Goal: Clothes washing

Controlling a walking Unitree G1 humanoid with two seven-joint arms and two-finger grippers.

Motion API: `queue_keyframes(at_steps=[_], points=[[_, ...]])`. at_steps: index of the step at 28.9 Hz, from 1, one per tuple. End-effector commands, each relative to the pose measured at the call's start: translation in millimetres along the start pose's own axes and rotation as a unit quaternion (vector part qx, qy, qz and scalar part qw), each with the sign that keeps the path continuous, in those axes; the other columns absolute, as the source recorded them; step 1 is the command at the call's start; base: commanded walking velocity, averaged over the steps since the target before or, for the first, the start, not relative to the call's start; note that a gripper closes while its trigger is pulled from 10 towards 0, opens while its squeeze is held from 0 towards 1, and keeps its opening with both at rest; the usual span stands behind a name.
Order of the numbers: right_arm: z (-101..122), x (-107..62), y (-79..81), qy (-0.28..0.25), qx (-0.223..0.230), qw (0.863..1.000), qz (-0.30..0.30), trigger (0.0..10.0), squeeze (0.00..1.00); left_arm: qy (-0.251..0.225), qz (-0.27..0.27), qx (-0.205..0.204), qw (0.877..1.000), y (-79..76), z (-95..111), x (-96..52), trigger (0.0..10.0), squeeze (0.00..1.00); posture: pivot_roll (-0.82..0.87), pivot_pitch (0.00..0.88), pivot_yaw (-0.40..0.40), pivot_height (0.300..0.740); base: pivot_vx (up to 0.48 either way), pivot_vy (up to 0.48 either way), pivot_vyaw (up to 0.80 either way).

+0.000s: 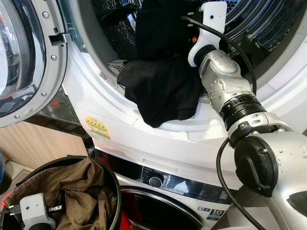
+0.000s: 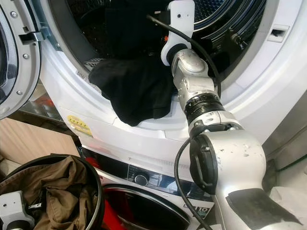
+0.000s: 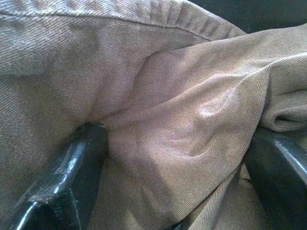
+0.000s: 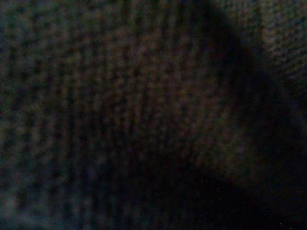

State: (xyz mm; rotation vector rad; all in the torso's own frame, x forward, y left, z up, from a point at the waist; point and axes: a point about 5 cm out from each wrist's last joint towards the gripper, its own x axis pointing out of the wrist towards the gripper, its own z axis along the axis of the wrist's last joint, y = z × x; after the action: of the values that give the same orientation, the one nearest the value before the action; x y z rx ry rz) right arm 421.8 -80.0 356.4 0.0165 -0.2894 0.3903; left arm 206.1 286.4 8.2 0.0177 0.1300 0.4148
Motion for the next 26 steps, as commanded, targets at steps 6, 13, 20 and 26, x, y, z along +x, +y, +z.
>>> queue_keyframes(at_steps=[6, 13, 20, 26], points=[[21, 1.6, -10.2, -0.017, -0.006, 0.998, -0.058, 10.0, 0.00, 0.021, 0.019, 0.005, 1.000, 9.5, -7, -4.1, 10.0, 0.00, 0.06, 0.026, 0.000, 0.740, 0.000, 0.000, 0.00], [56, 6.1, -1.2, -0.056, -0.031, 0.997, -0.030, 10.0, 0.00, 0.024, 0.016, 0.004, 1.000, 8.9, -7, -4.2, 10.0, 0.00, 0.05, 0.026, -0.001, 0.740, 0.000, 0.000, 0.00], [91, 11.9, 26.0, -0.051, -0.209, 0.976, 0.019, 10.0, 0.32, 0.028, 0.014, 0.003, 1.000, 6.8, -9, -4.4, 10.0, 0.00, 0.06, 0.026, -0.013, 0.740, 0.000, 0.000, 0.00], [95, 14.0, 42.2, -0.032, -0.305, 0.950, 0.059, 10.0, 1.00, 0.032, 0.012, 0.001, 0.999, 5.0, -11, -5.2, 10.0, 0.00, 0.06, 0.025, -0.028, 0.740, 0.000, 0.000, 0.00]])
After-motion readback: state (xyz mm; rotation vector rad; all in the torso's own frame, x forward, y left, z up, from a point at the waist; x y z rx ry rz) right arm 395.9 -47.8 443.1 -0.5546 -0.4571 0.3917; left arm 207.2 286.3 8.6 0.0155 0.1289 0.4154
